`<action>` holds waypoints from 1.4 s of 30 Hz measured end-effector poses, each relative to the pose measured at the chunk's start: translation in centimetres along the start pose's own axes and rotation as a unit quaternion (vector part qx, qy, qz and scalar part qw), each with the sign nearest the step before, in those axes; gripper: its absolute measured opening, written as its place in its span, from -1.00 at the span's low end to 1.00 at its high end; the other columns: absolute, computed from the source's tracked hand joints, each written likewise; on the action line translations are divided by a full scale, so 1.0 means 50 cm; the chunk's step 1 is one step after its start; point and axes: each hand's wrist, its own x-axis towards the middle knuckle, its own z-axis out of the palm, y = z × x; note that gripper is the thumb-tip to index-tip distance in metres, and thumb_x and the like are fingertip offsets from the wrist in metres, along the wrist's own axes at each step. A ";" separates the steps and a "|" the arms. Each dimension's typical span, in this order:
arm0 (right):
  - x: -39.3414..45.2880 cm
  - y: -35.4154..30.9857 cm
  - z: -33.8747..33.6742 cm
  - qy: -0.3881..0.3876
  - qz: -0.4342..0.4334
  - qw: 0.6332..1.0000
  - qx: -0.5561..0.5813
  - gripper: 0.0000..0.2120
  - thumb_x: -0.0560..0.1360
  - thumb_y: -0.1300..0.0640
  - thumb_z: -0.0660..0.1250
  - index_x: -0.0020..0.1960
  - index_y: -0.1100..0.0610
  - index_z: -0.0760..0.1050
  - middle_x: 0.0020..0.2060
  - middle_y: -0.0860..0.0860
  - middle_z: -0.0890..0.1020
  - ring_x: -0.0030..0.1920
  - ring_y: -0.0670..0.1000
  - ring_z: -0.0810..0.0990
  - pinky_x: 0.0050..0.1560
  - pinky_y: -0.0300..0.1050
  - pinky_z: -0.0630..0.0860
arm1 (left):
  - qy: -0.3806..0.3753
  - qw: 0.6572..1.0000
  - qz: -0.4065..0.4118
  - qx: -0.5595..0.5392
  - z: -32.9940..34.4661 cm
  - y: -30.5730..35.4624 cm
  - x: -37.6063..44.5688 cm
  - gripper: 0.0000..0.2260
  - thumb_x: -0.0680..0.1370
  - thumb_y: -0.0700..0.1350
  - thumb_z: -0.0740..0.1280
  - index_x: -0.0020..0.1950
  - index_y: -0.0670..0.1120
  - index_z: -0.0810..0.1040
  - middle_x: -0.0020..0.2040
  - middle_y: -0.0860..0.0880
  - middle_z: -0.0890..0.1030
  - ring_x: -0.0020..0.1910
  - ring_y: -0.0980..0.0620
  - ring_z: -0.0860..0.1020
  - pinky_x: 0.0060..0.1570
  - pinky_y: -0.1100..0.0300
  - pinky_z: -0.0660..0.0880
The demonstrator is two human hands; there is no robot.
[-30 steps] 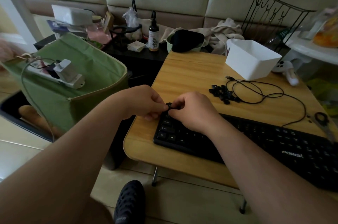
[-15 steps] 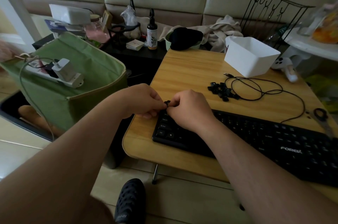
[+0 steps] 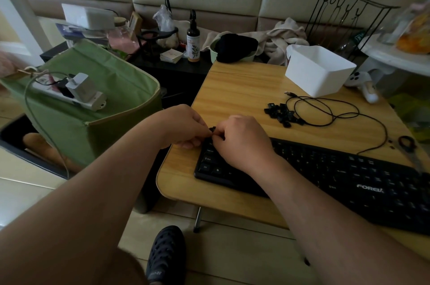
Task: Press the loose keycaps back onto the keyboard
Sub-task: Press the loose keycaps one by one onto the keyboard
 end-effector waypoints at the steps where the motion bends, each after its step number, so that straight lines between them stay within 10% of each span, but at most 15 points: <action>1: -0.001 -0.001 0.001 -0.001 -0.001 1.000 -0.003 -0.81 0.60 -0.01 0.30 -0.01 -0.02 0.69 -0.11 -0.06 0.57 0.08 0.08 0.51 -0.01 0.04 0.61 | 0.005 1.000 -0.003 0.004 0.002 0.001 0.000 -0.90 0.56 -0.09 0.50 -0.06 -0.12 0.71 -0.19 -0.14 0.71 -0.19 -0.05 0.66 0.04 -0.04 0.67; 11: -0.004 0.034 -0.022 0.066 0.079 0.986 0.134 -0.84 0.62 0.08 0.37 -0.05 0.02 0.73 -0.21 -0.15 0.70 -0.29 -0.20 0.61 -0.33 -0.37 0.45 | -0.005 0.999 -0.001 -0.031 -0.010 0.000 -0.004 -0.81 0.54 -0.01 0.53 -0.01 -0.12 0.68 -0.19 -0.08 0.69 -0.23 0.01 0.63 -0.12 0.11 0.64; 19: -0.026 0.087 -0.044 0.088 0.112 0.981 0.128 -0.84 0.60 0.05 0.37 -0.06 -0.02 0.72 -0.27 -0.17 0.68 -0.29 -0.14 0.64 -0.19 -0.17 0.62 | 0.061 0.993 0.026 0.097 0.003 0.021 -0.001 -0.69 0.41 0.10 0.62 0.04 0.12 0.58 0.07 0.02 0.59 -0.01 -0.01 0.61 -0.09 0.08 0.57; 26: -0.057 0.144 -0.067 0.098 0.110 0.982 0.114 -0.86 0.58 0.05 0.38 -0.04 -0.04 0.73 -0.23 -0.20 0.68 -0.25 -0.15 0.62 -0.12 -0.10 0.64 | 0.084 0.988 0.110 0.074 0.041 0.084 0.015 -0.80 0.51 -0.18 0.48 0.00 0.11 0.60 -0.01 -0.01 0.61 -0.15 0.04 0.58 -0.26 0.19 0.45; 35: -0.069 0.250 -0.107 0.078 0.167 0.980 0.079 -0.82 0.59 0.08 0.37 0.11 -0.06 0.72 0.03 -0.11 0.71 -0.03 -0.07 0.62 -0.08 -0.19 0.52 | 0.117 0.942 0.234 0.213 0.185 0.188 0.084 -0.74 0.59 -0.01 0.38 0.27 0.16 0.63 0.10 0.13 0.55 0.06 0.11 0.50 0.02 0.20 0.44; 42: -0.084 0.286 -0.124 0.095 0.181 0.975 0.092 -0.80 0.57 0.10 0.36 0.11 -0.07 0.73 0.01 -0.14 0.71 0.03 -0.06 0.63 -0.03 -0.20 0.50 | 0.116 0.924 0.205 0.302 0.239 0.215 0.132 -0.57 0.61 0.00 0.32 0.49 0.20 0.46 0.28 -0.13 0.48 0.21 -0.13 0.50 0.15 0.03 0.49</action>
